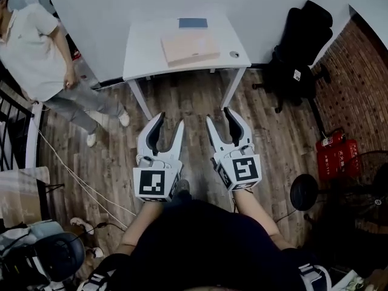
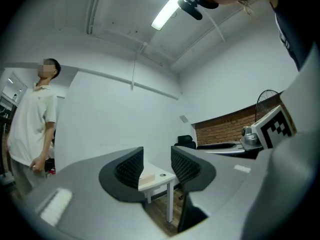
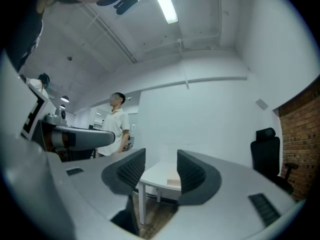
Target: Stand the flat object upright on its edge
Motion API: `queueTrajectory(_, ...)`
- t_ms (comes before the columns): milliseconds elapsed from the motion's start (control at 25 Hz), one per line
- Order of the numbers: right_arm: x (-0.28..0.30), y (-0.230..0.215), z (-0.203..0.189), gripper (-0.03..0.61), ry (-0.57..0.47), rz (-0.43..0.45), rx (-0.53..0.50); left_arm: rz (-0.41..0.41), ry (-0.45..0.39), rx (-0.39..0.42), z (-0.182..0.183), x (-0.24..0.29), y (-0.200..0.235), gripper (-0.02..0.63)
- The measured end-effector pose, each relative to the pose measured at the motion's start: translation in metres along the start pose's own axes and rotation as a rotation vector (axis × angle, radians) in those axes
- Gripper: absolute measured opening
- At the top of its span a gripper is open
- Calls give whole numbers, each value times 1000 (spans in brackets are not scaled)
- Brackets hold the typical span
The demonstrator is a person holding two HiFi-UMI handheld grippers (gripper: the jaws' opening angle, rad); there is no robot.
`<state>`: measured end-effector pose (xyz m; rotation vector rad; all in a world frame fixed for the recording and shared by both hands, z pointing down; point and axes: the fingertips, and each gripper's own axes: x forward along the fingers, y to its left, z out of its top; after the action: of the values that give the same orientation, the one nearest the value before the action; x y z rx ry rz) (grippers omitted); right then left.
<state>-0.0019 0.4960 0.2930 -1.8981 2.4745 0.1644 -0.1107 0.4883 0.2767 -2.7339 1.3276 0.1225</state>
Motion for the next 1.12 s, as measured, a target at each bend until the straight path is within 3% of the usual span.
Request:
queueTrajectory(240, 49, -13, -6, 169, 16, -52, -17, -59, 6, -12, -9, 51, 37, 179)
queueTrajectory(560, 83, -34, -18, 169, 42, -84, -31, -57, 17, -68, -26, 87, 63, 184)
queueTrajectory(1120, 214, -135, -40, 169, 35, 7, -21, -15, 0, -71, -50, 224, 98, 184)
